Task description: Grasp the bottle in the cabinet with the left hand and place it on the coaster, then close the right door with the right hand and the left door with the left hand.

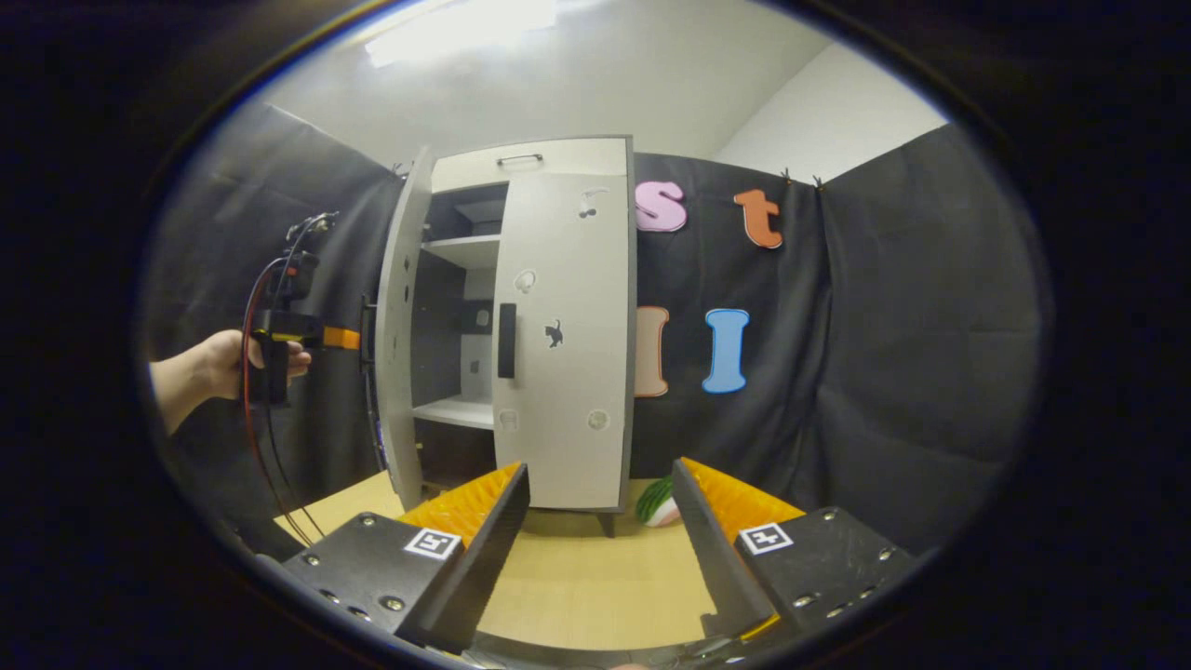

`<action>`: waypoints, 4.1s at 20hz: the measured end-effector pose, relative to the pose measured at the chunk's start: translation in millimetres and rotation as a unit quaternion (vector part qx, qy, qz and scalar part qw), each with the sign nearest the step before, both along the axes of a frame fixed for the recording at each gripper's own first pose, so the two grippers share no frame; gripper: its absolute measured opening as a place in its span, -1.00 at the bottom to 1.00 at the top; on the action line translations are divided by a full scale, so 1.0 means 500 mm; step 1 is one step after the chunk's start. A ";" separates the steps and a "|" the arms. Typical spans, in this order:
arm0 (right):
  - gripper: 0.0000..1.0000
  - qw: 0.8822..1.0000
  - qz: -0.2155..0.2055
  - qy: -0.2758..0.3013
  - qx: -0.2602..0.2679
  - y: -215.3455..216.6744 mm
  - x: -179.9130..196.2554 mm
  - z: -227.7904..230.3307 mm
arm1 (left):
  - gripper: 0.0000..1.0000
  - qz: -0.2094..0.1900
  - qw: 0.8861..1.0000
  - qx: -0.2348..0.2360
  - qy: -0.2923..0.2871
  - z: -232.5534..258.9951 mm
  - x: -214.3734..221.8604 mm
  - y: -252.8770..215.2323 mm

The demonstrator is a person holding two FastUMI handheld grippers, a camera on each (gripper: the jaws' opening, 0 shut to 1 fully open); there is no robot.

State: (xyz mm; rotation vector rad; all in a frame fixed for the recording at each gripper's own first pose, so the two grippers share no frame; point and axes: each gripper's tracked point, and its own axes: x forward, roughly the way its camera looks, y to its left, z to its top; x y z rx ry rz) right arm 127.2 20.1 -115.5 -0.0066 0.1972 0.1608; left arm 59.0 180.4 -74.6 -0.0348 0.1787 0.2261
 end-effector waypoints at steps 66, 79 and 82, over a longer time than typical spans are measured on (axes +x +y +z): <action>0.86 0.998 0.022 -0.058 0.003 0.058 0.040 0.050 | 0.88 -0.066 0.997 0.016 -0.021 0.040 -0.263 -0.163; 0.80 0.998 0.000 -0.063 -0.025 0.039 0.060 0.043 | 0.88 -0.097 0.993 0.000 -0.061 0.059 -0.209 -0.146; 0.86 0.998 -0.003 -0.061 -0.020 0.040 0.058 0.045 | 0.88 -0.105 0.992 -0.008 -0.064 0.061 -0.195 -0.159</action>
